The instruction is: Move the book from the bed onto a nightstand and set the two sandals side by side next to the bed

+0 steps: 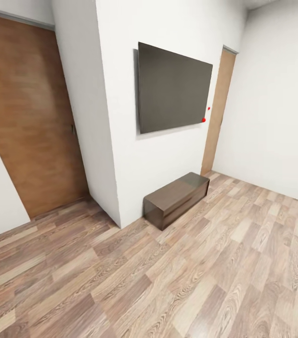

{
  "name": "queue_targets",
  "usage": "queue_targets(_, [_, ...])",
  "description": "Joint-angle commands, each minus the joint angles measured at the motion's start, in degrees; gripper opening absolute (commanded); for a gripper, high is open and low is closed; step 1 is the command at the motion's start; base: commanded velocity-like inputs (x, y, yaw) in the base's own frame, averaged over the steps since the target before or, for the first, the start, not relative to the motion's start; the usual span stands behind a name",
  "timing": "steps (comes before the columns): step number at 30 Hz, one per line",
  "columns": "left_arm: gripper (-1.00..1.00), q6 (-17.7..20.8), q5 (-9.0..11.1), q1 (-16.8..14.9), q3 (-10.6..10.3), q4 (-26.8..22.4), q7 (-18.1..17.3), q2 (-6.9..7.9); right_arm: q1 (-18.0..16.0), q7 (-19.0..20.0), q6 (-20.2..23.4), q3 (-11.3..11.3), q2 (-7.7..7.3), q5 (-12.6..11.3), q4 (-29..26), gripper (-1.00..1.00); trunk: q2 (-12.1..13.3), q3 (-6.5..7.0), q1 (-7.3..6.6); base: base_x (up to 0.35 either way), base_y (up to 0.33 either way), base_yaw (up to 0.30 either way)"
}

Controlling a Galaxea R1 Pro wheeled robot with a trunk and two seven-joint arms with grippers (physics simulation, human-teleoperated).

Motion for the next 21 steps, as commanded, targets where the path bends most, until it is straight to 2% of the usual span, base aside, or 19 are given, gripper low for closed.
queue_targets(1, [1.00,-0.3,0.3,0.0,-0.5,0.0,0.2,0.03,-0.1,0.1,0.1,0.5,0.02,-0.6,0.1,1.00,-0.1,-0.04,0.04,0.001,0.000,-0.200])
queue_targets(21, [1.00,-1.3,0.2,0.0,-0.5,0.0,0.2,0.06,-0.1,0.1,0.1,0.5,0.08,-0.6,0.1,1.00,-0.1,1.56,0.04,0.000,0.000,-0.201])
